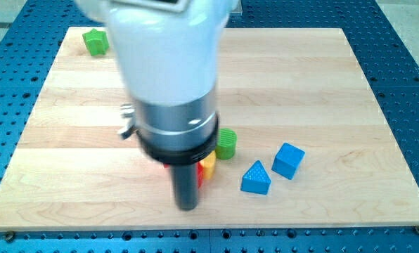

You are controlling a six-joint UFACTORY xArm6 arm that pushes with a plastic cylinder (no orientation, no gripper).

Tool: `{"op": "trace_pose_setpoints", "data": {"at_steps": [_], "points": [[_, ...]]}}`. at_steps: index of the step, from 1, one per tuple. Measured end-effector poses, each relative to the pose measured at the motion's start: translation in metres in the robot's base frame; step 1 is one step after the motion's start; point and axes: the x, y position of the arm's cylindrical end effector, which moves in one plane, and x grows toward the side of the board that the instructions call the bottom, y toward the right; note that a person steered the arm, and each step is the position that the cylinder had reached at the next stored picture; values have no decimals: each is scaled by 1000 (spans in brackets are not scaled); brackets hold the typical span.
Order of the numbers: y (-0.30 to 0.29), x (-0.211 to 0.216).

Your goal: Slide the green circle into the green star

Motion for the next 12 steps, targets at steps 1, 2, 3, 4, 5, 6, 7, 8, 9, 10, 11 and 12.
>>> {"op": "trace_pose_setpoints", "data": {"at_steps": [1,2,3,4,5,6,7,8,9,10,11,12], "points": [[46,-9],[50,-9],[53,-11],[55,-61],[52,-120],[41,-168],[22,-205],[-12,-214],[1,-203],[50,-185],[14,-177],[-66,-183]]}}
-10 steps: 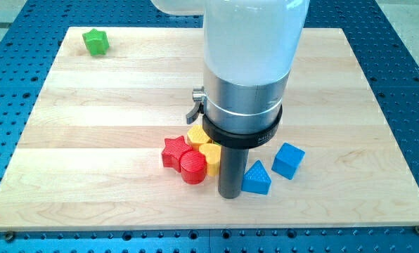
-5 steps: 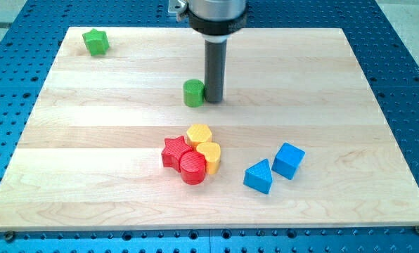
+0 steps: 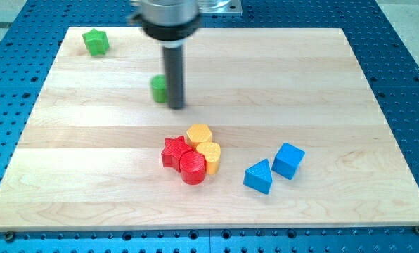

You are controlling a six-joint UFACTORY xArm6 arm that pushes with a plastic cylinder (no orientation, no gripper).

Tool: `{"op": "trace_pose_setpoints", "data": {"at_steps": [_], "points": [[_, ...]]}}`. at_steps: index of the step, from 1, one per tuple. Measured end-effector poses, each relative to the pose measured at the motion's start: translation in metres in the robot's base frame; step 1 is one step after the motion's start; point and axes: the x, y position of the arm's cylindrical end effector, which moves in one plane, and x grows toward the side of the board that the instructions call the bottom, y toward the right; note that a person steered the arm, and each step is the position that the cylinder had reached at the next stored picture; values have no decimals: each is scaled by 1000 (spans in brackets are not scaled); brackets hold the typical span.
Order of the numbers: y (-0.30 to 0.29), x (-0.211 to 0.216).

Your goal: Slide the green circle into the green star

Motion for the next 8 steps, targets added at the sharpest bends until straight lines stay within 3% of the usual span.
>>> {"op": "trace_pose_setpoints", "data": {"at_steps": [1,2,3,5,6,7,8], "points": [[-57,-19],[-71,-27],[-70,-38],[-24,5],[-5,-16],[-1,-94],[-1,-139]]}}
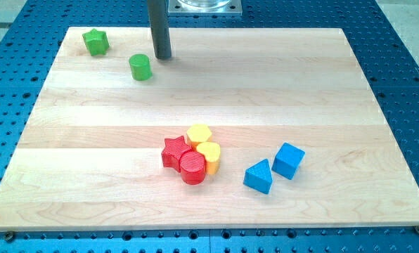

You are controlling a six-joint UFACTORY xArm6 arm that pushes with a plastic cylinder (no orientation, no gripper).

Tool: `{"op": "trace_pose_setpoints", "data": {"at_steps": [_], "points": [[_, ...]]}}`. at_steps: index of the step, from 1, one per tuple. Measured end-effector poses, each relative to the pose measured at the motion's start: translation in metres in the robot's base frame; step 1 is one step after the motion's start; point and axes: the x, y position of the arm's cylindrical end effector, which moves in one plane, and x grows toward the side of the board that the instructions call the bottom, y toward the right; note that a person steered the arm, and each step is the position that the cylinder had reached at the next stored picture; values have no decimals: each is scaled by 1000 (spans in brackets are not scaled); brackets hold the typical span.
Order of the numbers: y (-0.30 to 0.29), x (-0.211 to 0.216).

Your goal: Slide the green circle into the green star

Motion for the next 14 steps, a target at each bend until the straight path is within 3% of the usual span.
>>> {"op": "trace_pose_setpoints", "data": {"at_steps": [1,3,5,6,8,9,12,13,14], "points": [[-4,-1],[10,55],[-72,54],[-77,54],[-41,122],[-83,110],[-103,58],[-103,71],[-100,123]]}}
